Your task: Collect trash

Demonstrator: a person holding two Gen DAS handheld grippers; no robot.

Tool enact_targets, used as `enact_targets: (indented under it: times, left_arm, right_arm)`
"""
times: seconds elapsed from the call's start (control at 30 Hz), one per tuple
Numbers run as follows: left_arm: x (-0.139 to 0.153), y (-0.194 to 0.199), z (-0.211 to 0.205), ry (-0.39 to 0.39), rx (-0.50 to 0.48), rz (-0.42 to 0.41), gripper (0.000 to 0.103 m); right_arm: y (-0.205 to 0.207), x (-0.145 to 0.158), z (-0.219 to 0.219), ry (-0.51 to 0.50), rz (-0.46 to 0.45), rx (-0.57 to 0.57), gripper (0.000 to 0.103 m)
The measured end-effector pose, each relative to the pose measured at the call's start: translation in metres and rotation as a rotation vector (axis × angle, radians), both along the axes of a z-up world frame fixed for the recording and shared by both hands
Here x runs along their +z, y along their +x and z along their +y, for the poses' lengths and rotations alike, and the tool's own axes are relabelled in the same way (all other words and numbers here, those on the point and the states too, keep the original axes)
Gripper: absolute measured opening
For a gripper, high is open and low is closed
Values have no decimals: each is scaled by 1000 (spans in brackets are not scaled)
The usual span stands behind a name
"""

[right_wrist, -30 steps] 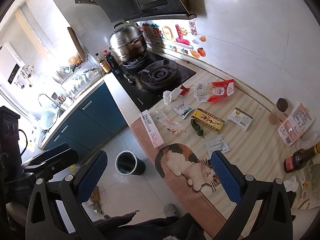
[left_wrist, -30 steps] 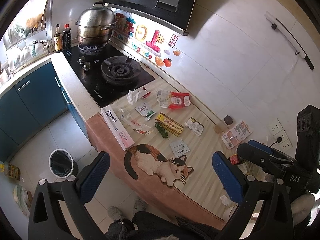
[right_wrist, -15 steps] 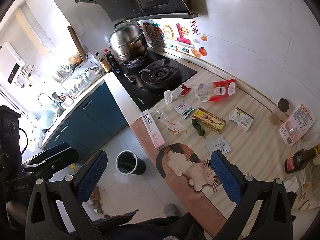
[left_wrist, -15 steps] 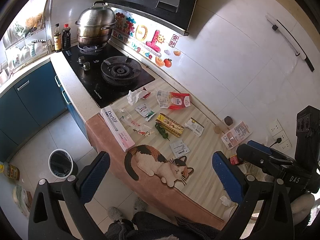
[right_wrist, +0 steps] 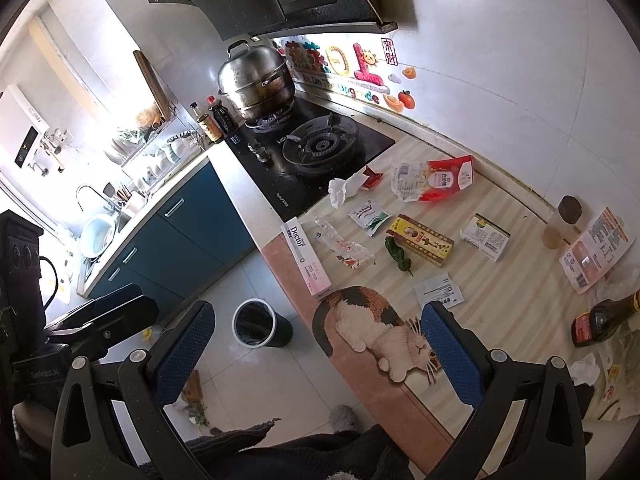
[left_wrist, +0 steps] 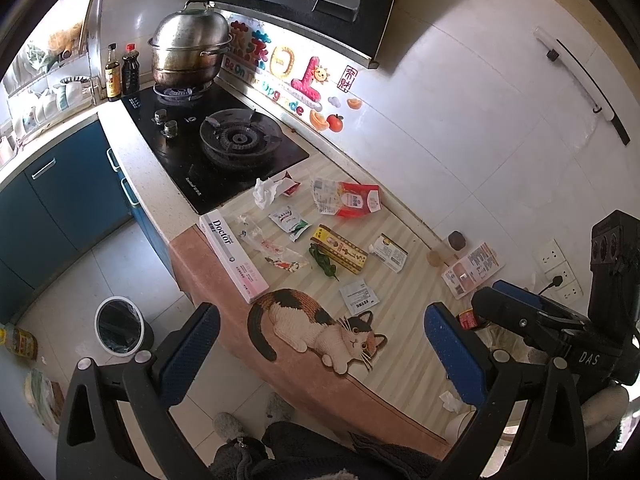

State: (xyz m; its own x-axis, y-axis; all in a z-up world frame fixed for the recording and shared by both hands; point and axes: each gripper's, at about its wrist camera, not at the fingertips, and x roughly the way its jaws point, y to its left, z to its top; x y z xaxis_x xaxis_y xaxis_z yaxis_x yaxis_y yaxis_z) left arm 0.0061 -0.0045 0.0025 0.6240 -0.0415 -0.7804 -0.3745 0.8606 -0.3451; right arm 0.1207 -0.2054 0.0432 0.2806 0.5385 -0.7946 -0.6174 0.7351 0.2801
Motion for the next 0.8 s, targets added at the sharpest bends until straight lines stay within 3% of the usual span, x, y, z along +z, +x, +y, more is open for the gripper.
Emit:
enact_targets:
  times: [0.47, 0.7, 0.8]
  left_arm:
    - [-13, 3, 4, -2, -5, 16, 103]
    - [-54, 31, 41, 269, 160, 151, 103]
    - [-87, 49, 68, 303, 203, 223, 103]
  right_arm:
    - [4, -2, 4, 2, 5, -7, 103]
    - [-5, -15, 21, -52, -38, -150, 103]
    - [9, -42, 27, -115, -51, -213, 103]
